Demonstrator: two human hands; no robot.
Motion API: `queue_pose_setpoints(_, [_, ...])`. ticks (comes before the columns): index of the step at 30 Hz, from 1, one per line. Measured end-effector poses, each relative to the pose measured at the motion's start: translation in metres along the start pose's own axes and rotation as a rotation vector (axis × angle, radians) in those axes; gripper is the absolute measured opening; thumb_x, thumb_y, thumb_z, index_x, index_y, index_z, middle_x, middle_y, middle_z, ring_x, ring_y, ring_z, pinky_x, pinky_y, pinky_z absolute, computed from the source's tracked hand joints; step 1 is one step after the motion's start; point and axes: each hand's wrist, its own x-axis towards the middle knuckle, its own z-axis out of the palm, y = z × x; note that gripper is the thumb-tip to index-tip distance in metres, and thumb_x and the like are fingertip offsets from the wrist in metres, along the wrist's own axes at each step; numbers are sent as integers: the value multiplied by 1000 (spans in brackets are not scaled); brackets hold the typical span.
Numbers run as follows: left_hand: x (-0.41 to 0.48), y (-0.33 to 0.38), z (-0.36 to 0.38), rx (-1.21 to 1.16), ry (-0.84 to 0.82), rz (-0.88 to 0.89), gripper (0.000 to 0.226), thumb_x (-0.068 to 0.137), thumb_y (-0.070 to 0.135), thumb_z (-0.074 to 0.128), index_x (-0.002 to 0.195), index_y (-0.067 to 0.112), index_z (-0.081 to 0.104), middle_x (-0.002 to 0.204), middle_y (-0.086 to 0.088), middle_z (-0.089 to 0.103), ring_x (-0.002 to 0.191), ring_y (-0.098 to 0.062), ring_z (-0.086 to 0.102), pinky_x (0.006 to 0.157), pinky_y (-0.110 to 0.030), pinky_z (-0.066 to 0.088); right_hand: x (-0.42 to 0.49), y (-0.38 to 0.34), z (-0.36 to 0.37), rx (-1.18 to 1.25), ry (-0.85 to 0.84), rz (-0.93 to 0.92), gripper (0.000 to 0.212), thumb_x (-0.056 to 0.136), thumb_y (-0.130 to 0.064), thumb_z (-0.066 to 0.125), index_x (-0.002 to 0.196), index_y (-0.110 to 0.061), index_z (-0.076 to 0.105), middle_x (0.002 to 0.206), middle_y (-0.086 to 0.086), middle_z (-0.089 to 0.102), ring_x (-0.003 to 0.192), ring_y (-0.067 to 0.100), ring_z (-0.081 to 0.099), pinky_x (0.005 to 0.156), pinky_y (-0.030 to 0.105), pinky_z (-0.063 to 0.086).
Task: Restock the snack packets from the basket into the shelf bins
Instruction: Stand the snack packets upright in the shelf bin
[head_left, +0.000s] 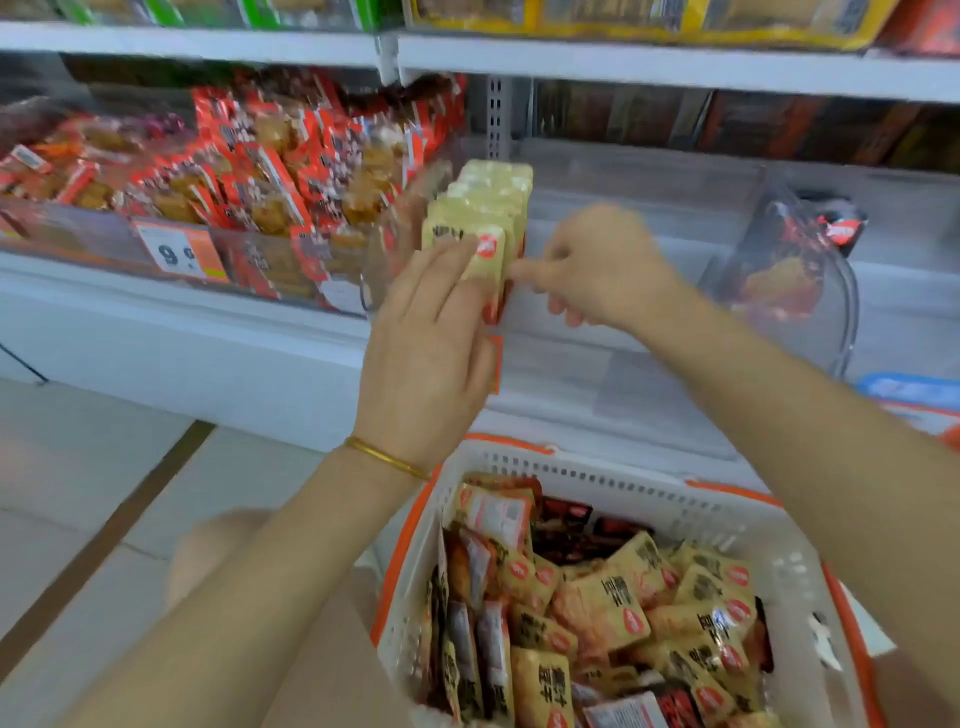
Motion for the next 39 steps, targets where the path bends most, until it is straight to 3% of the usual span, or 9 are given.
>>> queue_pose_setpoints(3, [-45,32,10,-110,-117,89,29,79,-1,46,101,-5,64,125,-21,57,117,-38,50,103,-45,37,-81,17,-10,187,-90,-65,38,86,-39,63,63,-10,66,50,2,63,36,6,52,42,12,42])
queue_pose_setpoints(9, [-99,41,66,-104,-686,201,38,80,17,38,99,6,69,118,-9,64,113,-29,54,91,-44,48,-135,135,115,73,-607,315,30,93,-21,58,69,-6,65,62,9,67,54,20,66,43,15,42])
queue_pose_setpoints(12, [-104,43,86,-124,-738,152,34,76,11,42,94,5,70,106,-10,68,103,-31,59,97,-32,36,-138,185,182,-49,-640,455,32,92,-23,59,65,-6,54,64,10,57,58,23,57,49,25,38])
queue_pose_setpoints(15, [-107,41,98,-131,-777,80,32,77,9,45,96,4,70,107,-11,67,106,-31,57,99,-36,39,-151,203,228,-60,-701,573,43,91,-27,61,59,-10,39,59,4,45,53,15,47,45,24,34])
queue_pose_setpoints(20, [-105,35,106,-151,-774,26,31,84,12,42,100,6,68,111,-8,64,112,-27,52,101,-37,40,-161,212,246,1,-636,647,44,86,-22,68,57,-11,36,59,2,38,51,11,38,43,24,28])
queue_pose_setpoints(28, [-104,45,96,-353,-1044,-296,52,88,26,63,136,18,45,135,1,49,124,-15,46,104,-26,33,-140,169,153,167,-492,130,25,83,-5,58,74,-21,41,73,-7,46,71,14,46,55,19,32])
queue_pose_setpoints(33, [-79,54,64,-643,-966,-537,15,83,14,70,91,17,58,95,-18,67,87,-29,65,83,-46,52,-143,127,87,634,-243,220,9,84,-11,67,91,-14,62,87,4,68,66,-1,58,61,13,43])
queue_pose_setpoints(36, [-57,48,34,-735,-843,-632,9,84,8,68,84,6,59,79,-18,68,70,-13,61,70,-27,50,-152,108,69,1160,-299,367,23,74,-26,70,95,-18,64,90,6,71,79,16,67,71,31,55])
queue_pose_setpoints(39, [-31,43,0,-799,-743,-631,5,84,9,66,83,10,62,68,6,69,59,1,59,56,-13,46,-155,81,56,1214,-385,258,25,70,-25,68,94,-19,69,92,1,72,84,25,66,71,39,57])
